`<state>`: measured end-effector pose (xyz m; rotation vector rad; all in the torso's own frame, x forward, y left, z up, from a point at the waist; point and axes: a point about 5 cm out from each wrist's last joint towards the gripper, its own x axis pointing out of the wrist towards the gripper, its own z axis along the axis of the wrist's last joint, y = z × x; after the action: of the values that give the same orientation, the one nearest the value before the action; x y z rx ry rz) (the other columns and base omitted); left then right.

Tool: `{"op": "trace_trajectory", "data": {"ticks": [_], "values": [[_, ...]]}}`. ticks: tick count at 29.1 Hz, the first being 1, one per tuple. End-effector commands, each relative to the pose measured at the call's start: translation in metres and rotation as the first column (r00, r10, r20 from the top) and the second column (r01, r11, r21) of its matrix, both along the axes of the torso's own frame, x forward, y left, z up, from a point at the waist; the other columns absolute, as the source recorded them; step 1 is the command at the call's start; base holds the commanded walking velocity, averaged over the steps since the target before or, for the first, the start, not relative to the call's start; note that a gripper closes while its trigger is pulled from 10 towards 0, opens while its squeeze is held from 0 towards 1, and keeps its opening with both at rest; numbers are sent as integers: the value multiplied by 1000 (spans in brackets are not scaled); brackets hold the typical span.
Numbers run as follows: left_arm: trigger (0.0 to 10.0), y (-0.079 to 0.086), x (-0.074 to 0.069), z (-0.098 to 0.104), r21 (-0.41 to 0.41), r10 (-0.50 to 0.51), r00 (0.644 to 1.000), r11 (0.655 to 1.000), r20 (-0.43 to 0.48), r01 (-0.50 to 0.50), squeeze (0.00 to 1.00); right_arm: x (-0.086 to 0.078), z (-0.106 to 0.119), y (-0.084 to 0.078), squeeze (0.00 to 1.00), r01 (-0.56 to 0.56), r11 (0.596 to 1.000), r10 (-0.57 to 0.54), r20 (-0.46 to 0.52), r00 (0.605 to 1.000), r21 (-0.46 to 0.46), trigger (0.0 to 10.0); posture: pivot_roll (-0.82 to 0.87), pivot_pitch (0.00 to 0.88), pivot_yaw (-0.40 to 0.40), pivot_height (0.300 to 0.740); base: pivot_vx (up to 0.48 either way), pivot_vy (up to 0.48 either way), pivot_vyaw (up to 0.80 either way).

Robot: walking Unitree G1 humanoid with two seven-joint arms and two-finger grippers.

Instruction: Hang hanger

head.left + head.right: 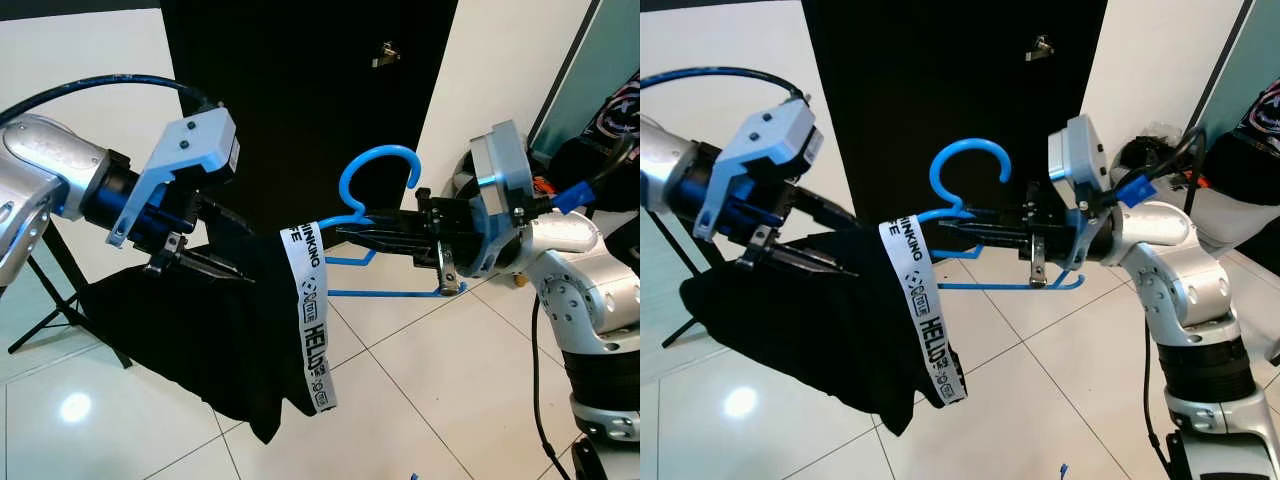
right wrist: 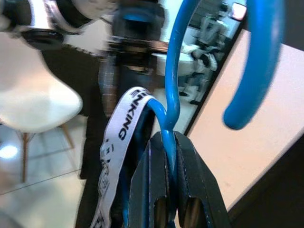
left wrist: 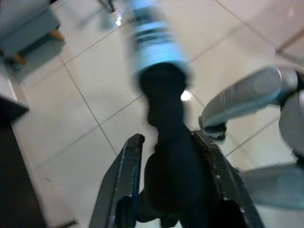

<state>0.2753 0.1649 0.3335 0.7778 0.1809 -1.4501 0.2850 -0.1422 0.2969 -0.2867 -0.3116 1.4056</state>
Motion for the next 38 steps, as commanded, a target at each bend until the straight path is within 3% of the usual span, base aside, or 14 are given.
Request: {"op": "trace_trajectory", "data": {"ticks": [1, 14, 15, 17, 18, 23, 26, 28, 29, 30, 32, 34, 38], "values": [[0, 3, 6, -4, 18, 46, 999, 999, -2, -46, 0, -6, 13, 4, 0, -28, 1000, 27, 65, 998, 12, 10000, 106, 0, -2, 740, 0, 0, 0], [0, -5, 15, 0, -60, 53, 998, 997, 44, -50, 0, -5, 15, 5, 0, -5, 1000, 4, 43, 999, 24, 10000, 89, 0, -4, 740, 0, 0, 0], [0, -4, 17, 1, -69, 58, 997, 996, 59, -54, 0, -5, 16, 4, 208, 2, 999, -3, 28, 1000, 35, 10000, 89, 0, -4, 740, 0, 0, 0], [0, -4, 19, 2, -75, 62, 996, 996, 68, -57, 0, -4, 16, 2, 208, 7, 999, -7, 19, 1000, 43, 10000, 89, 0, -4, 740, 0, 0, 0], [0, -4, 21, 4, -90, 68, 993, 994, 92, -60, 0, -3, 17, 0, 1000, 20, 998, -20, 13, 1000, 53, 10000, 84, 0, -3, 740, 0, 0, 0], [0, -3, 29, 15, -147, 90, 978, 987, 188, -63, 0, 2, 19, -15, 1000, 105, 992, -106, 8, 994, 73, 10000, 81, 0, -7, 740, 0, 0, 0], [0, 4, 40, 27, -190, 152, 940, 977, 304, -97, 0, 2, 20, -49, 1000, 242, 965, -243, 0, 970, 101, 10000, 79, 0, -8, 740, 0, 0, 0], [0, 4, 40, 27, -190, 152, 940, 977, 304, -97, 0, 2, 20, -49, 1000, 242, 965, -243, 0, 970, 101, 10000, 79, 0, -8, 740, 0, 0, 0], [0, 7, 43, 29, -200, 171, 928, 974, 330, -108, 0, 0, 21, -62, 1000, 288, 950, -289, -5, 957, 123, 10000, 76, 0, -7, 740, 0, 0, 0], [0, 7, 43, 29, -200, 171, 928, 974, 330, -108, 0, 0, 21, -62, 1000, 288, 950, -289, -5, 957, 123, 10000, 76, 0, -7, 740, 0, 0, 0], [0, 15, 47, 35, -238, 206, 901, 964, 383, -119, 0, -9, 24, -89, 1000, 369, 909, -371, -27, 928, 195, 10000, 69, 0, -6, 740, 0, 0, 0], [0, 21, 50, 39, -259, 235, 878, 957, 418, -133, 0, -21, 23, -104, 1000, 402, 880, -403, -52, 914, 252, 10000, 61, 0, -7, 740, 0, 0, 0], [0, 25, 51, 40, -260, 246, 868, 955, 431, -142, 0, -27, 21, -108, 1000, 408, 870, -405, -71, 911, 277, 10000, 56, 0, -7, 740, 0, 0, 0]]}}
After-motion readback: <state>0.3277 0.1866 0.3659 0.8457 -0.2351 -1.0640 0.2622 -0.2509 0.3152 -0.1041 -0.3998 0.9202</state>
